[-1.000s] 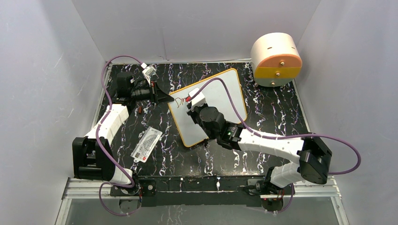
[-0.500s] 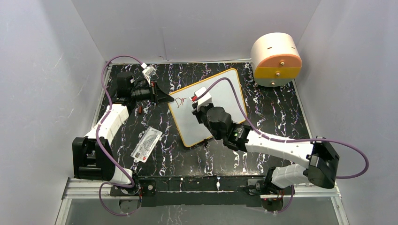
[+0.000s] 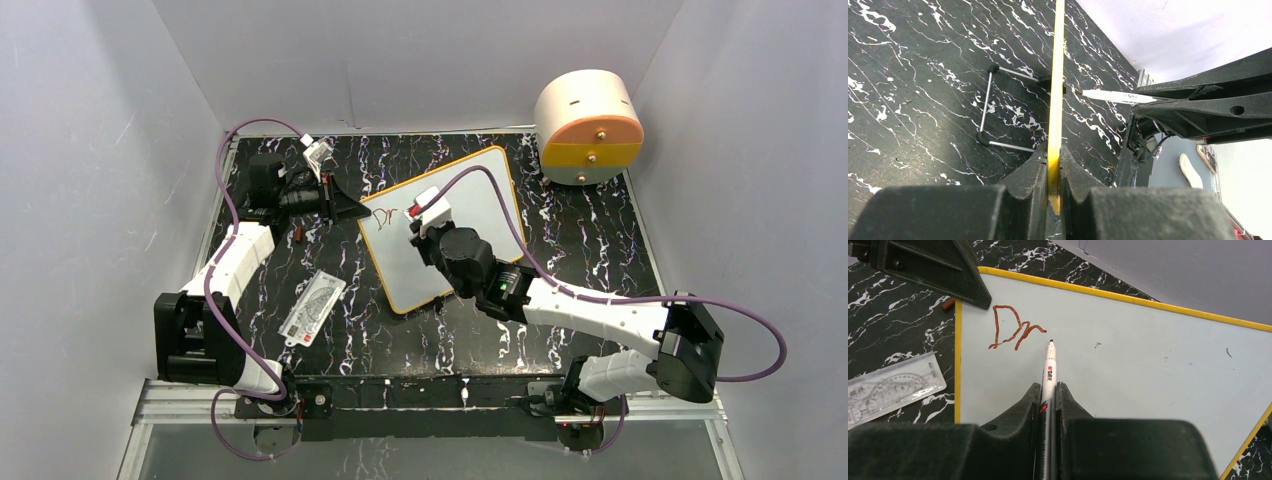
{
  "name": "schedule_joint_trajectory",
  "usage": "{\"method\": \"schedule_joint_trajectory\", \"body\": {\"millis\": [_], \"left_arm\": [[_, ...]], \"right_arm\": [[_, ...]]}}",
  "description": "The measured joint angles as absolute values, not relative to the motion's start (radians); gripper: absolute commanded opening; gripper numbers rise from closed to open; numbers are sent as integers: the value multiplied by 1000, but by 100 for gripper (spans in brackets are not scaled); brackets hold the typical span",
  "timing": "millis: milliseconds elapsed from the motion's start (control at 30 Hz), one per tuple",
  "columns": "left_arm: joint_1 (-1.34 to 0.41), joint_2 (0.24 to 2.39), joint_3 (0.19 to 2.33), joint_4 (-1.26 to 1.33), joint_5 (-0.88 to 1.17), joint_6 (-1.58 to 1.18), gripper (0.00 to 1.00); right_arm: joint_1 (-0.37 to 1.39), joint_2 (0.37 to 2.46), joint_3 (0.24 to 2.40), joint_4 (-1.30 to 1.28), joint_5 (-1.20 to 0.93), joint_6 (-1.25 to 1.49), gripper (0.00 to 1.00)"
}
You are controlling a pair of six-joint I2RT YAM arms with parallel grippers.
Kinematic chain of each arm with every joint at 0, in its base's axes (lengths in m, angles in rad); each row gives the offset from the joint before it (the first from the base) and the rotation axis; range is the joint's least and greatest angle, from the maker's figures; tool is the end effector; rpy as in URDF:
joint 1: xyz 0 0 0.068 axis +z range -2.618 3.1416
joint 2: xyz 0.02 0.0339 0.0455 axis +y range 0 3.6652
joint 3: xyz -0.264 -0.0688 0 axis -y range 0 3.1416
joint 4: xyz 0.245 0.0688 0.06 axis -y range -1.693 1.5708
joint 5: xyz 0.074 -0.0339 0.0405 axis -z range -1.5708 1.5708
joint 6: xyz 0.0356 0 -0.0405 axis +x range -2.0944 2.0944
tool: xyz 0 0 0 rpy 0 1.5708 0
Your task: Write a sentence on the whiteboard
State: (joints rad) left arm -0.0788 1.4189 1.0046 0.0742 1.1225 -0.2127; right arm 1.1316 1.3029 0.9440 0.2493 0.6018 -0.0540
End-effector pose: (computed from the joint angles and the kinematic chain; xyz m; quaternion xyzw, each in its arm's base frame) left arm 0.3093 -0.0566 0.3009 0.2603 0.7103 -0.5010 0.4204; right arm 0.1472 0.2660 0.3269 -0.2334 0.7004 0.1376 0.6603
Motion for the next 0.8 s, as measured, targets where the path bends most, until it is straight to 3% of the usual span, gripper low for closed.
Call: {"method": "schedule_joint_trajectory", "body": {"millis": [800], "left_arm": [[-79,1420,1005,74,1127,-213,0]], "right_arm": [[1132,1343,944,247,580,-47,0]]}}
